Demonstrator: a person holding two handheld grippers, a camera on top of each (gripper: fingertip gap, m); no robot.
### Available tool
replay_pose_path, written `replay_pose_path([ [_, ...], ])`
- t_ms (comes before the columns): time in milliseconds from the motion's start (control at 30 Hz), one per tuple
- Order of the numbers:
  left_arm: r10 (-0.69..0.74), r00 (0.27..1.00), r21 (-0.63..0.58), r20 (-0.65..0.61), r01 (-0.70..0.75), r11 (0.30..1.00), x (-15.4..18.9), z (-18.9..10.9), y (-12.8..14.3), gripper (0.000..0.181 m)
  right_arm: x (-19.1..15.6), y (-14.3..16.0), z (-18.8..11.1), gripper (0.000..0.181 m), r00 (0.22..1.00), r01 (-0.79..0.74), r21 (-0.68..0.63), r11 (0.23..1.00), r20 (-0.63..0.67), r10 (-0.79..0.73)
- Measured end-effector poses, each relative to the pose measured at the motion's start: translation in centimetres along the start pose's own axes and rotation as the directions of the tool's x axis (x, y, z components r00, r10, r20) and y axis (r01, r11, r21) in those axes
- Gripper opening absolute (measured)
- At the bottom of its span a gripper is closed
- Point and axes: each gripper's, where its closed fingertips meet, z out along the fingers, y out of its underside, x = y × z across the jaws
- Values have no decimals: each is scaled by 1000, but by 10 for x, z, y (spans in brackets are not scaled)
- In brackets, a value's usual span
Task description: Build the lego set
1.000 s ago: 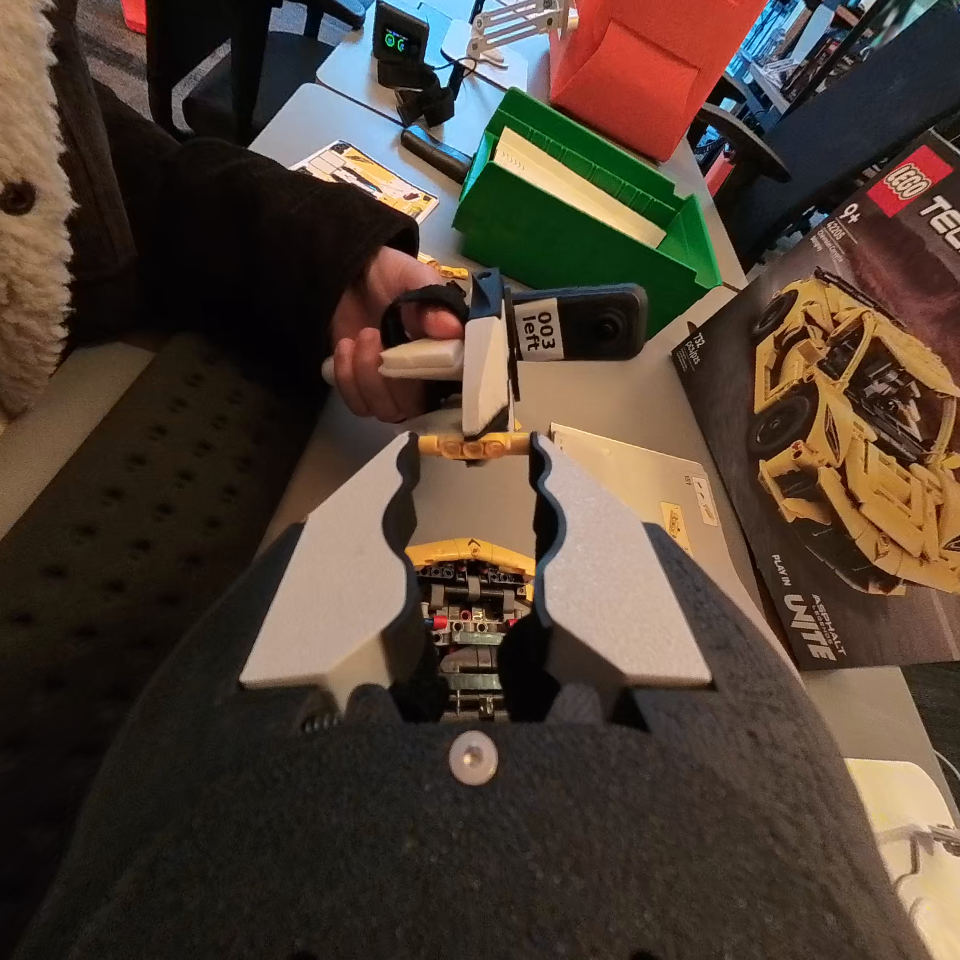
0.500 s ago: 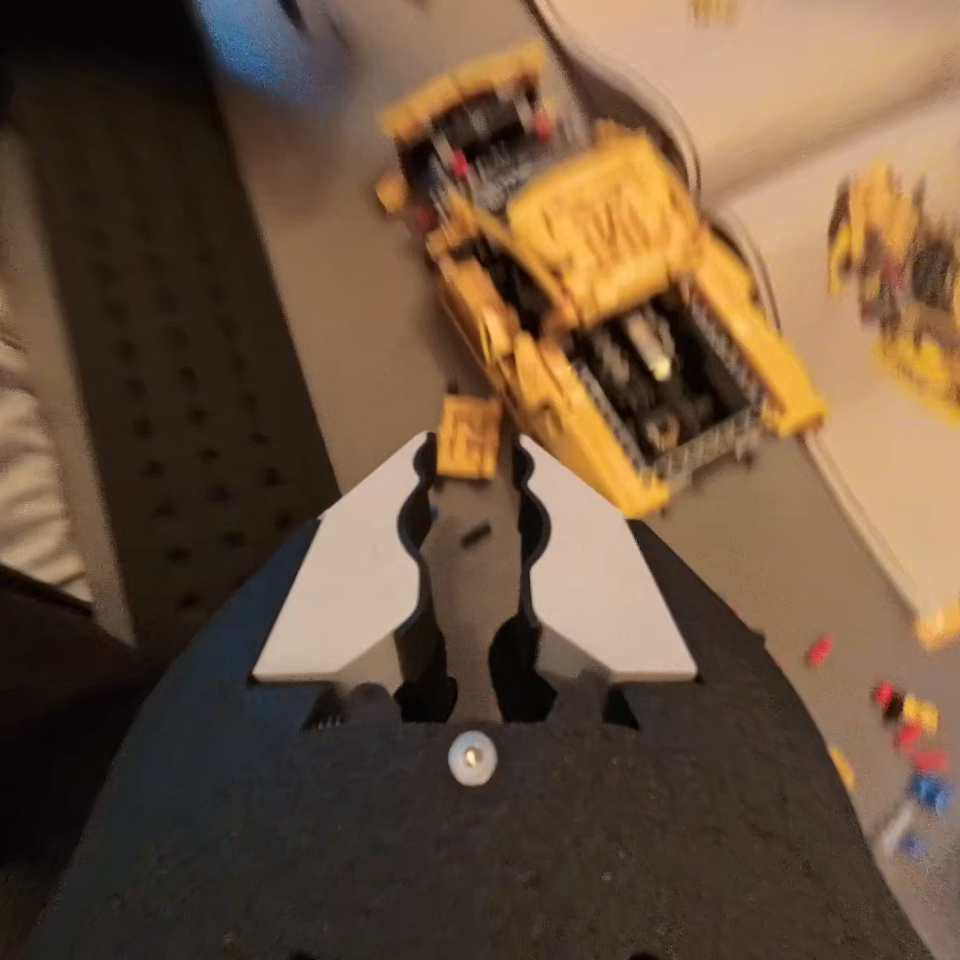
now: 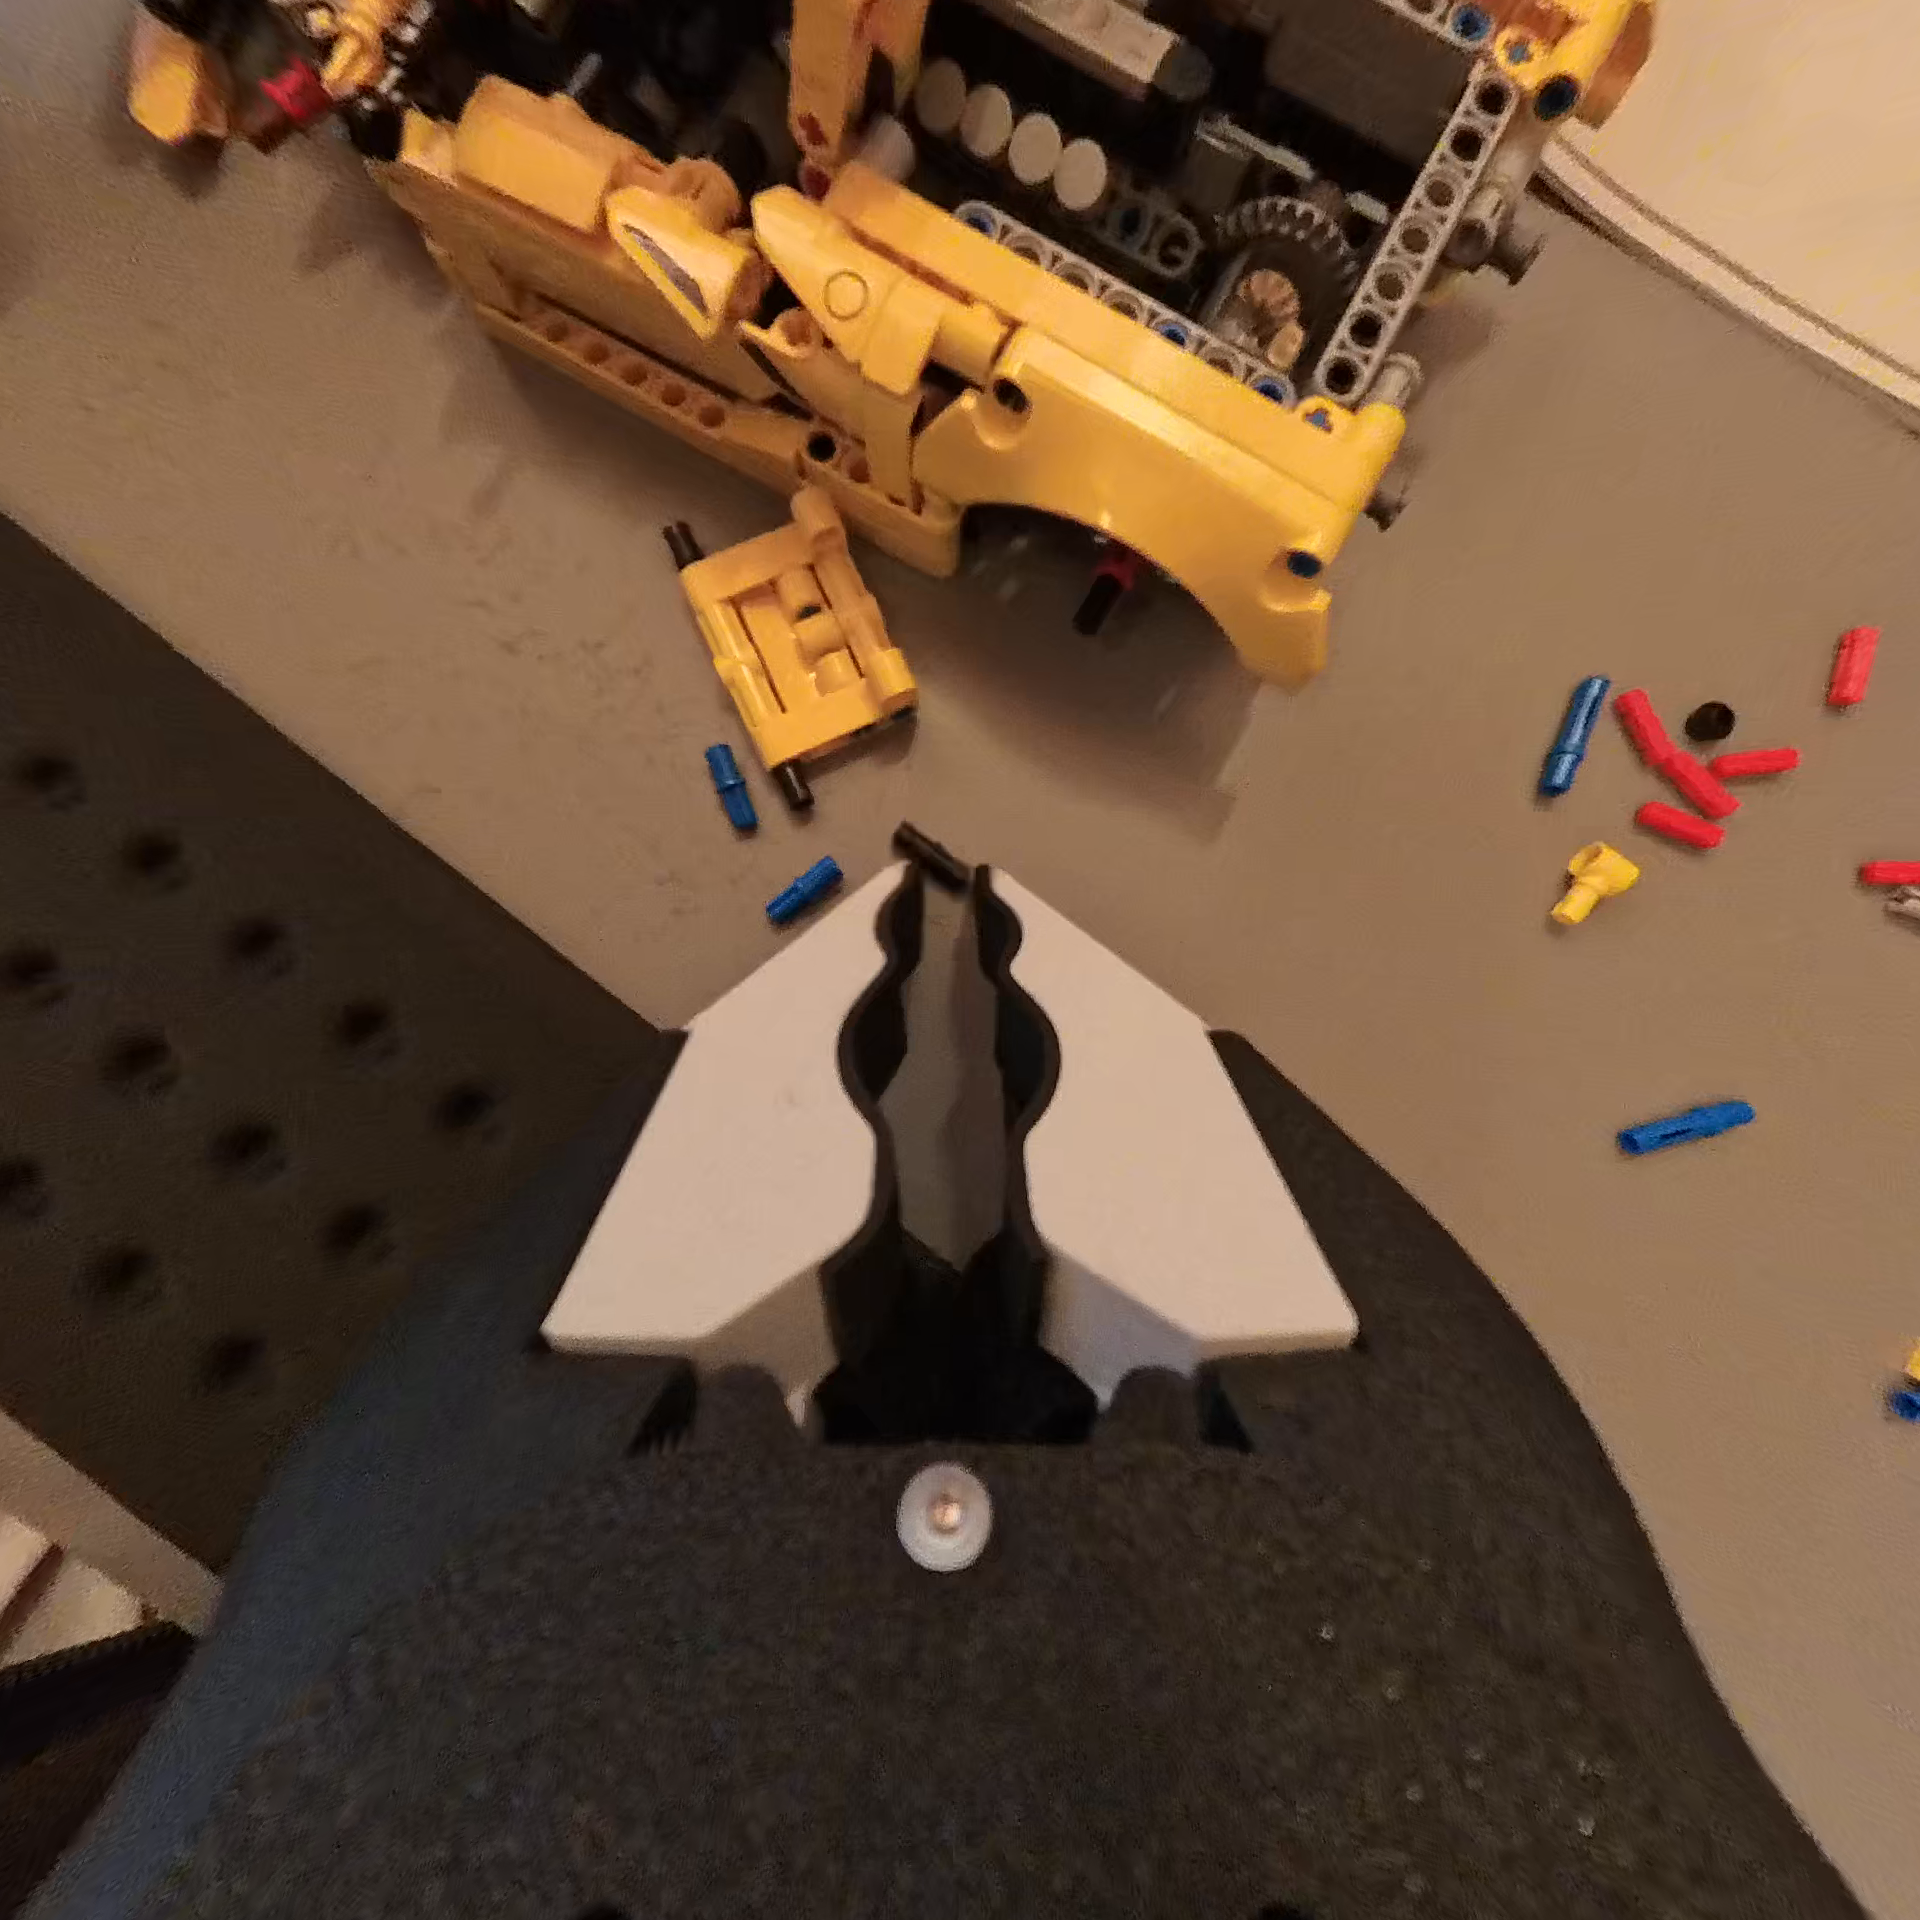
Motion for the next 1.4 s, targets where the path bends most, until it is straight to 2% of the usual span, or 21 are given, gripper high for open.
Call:
replay_pose_path([
  [267, -6, 1000, -5, -10, 6, 1000, 1, 1, 1, 7, -1, -1, 2, 8, 999, 37, -20, 999, 6, -37],
  [533, -11, 1000, -7, -10, 11, 1000, 1, 1, 2, 7, -6, 0, -1, 8, 996, 38, -34, 999, 81, -35],
  [600, -11, 1000, -11, -12, 10, 1000, 1, 1, 2, 7, -17, -1, -6, 10, 982, 98, -15, 995, 166, -94],
  [700, -13, 1000, -13, -13, 13, 1000, 1, 2, 3, 7, -31, -2, -18, 13, 918, 237, 69, 969, 311, -247],
  [867, -13, 1000, -17, -11, 13, 1000, 1, 2, 4, 7, -18, 0, -18, 16, 844, 288, 189, 939, 414, -342],
  [1000, -14, 1000, -14, -4, 14, 1000, -1, 2, 3, 7, 3, -10, -9, 15, 856, 300, 242, 923, 359, -373],
  [1133, -10, 1000, -24, 6, 10, 1000, -2, 2, 5, 7, 0, -14, -2, 18, 853, 298, 268, 916, 356, -382],
  [1400, -17, 1000, -42, -1, 17, 999, -2, 5, 9, 7, 2, -12, 9, 7, 854, 364, 306, 880, 267, -446],
])
